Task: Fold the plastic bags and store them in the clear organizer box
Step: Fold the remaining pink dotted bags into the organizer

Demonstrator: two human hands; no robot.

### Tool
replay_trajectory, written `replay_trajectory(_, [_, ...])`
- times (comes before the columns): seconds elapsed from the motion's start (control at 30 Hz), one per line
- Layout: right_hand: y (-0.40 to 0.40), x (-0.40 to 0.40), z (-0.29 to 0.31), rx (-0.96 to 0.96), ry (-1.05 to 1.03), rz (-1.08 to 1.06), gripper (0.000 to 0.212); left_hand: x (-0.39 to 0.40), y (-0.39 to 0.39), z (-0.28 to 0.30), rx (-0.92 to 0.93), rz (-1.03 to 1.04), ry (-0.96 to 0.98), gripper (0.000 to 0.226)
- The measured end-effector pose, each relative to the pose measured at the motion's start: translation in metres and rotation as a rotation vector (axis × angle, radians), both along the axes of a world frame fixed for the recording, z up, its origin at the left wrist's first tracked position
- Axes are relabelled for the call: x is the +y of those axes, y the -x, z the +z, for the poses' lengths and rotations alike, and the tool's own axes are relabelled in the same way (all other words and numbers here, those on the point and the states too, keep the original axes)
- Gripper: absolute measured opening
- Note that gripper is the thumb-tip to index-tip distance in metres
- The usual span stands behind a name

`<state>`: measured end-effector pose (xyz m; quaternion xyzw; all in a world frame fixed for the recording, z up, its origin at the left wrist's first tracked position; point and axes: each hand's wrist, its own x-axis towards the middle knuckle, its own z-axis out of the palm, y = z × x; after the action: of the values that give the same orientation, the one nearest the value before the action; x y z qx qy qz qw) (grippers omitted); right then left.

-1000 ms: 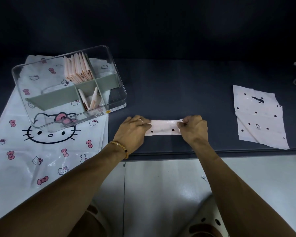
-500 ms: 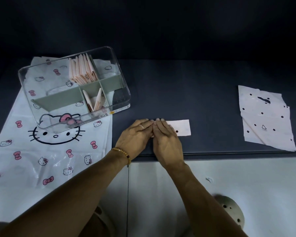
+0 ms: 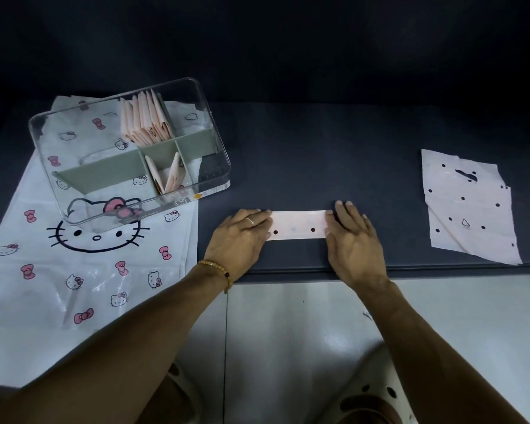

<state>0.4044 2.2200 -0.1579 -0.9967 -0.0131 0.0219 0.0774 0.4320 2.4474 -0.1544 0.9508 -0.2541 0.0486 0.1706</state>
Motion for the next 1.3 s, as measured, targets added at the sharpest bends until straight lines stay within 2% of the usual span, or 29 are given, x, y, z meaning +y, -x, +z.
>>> replay_trajectory(0.13, [0.018, 0.031, 0.009, -0.19, -0.001, 0.114, 0.028, 0.004, 0.021, 0.002, -0.083, 0.007, -0.071, 0.018])
replay_trajectory(0.2, [0.03, 0.041, 0.007, -0.169, -0.043, 0.177, 0.028, 0.009, 0.041, 0.0, -0.061, 0.009, -0.09, 0.03])
replay_trajectory(0.3, [0.036, 0.041, 0.006, -0.177, -0.089, 0.179, 0.033, 0.015, 0.065, -0.001, 0.012, -0.062, -0.195, 0.06])
replay_trajectory(0.33, [0.037, 0.04, 0.007, -0.172, -0.093, 0.184, 0.033, 0.015, 0.066, 0.0, 0.012, -0.077, -0.203, 0.061])
replay_trajectory(0.47, [0.042, 0.043, 0.014, -0.152, -0.12, 0.208, 0.027, 0.006, 0.059, 0.008, -0.031, -0.087, -0.104, 0.036])
replay_trajectory(0.57, [0.051, 0.06, 0.014, -0.166, -0.202, 0.283, 0.019, -0.003, 0.056, 0.017, 0.053, -0.069, -0.023, 0.015])
replay_trajectory(0.63, [0.053, 0.068, 0.012, -0.148, -0.328, 0.177, 0.013, -0.006, 0.051, 0.02, 0.222, -0.005, 0.03, 0.016])
replay_trajectory(0.73, [0.044, 0.065, 0.009, -0.057, -0.524, -0.142, 0.011, -0.005, 0.04, 0.023, 0.447, 0.13, 0.244, 0.009])
replay_trajectory(0.83, [0.033, 0.061, 0.013, 0.056, -0.783, -0.322, 0.008, -0.008, 0.027, 0.021, 0.549, 0.226, 0.367, 0.017])
replay_trajectory(0.87, [0.029, 0.061, 0.014, 0.061, -0.809, -0.374, 0.008, -0.011, 0.023, 0.02, 0.548, 0.252, 0.374, 0.022])
replay_trajectory(0.97, [0.017, 0.065, 0.014, 0.063, -0.696, -0.537, 0.013, -0.023, 0.01, 0.017, 0.562, 0.327, 0.325, 0.031])
replay_trajectory(1.03, [0.011, 0.069, 0.012, 0.09, -0.597, -0.591, 0.017, -0.031, 0.003, 0.015, 0.547, 0.357, 0.243, 0.028])
replay_trajectory(1.13, [0.005, 0.072, 0.013, 0.102, -0.53, -0.618, 0.019, -0.038, -0.005, 0.015, 0.537, 0.392, 0.154, 0.026])
replay_trajectory(1.3, [-0.002, 0.069, 0.016, 0.122, -0.457, -0.621, 0.019, -0.042, -0.015, 0.016, 0.572, 0.412, 0.123, 0.025])
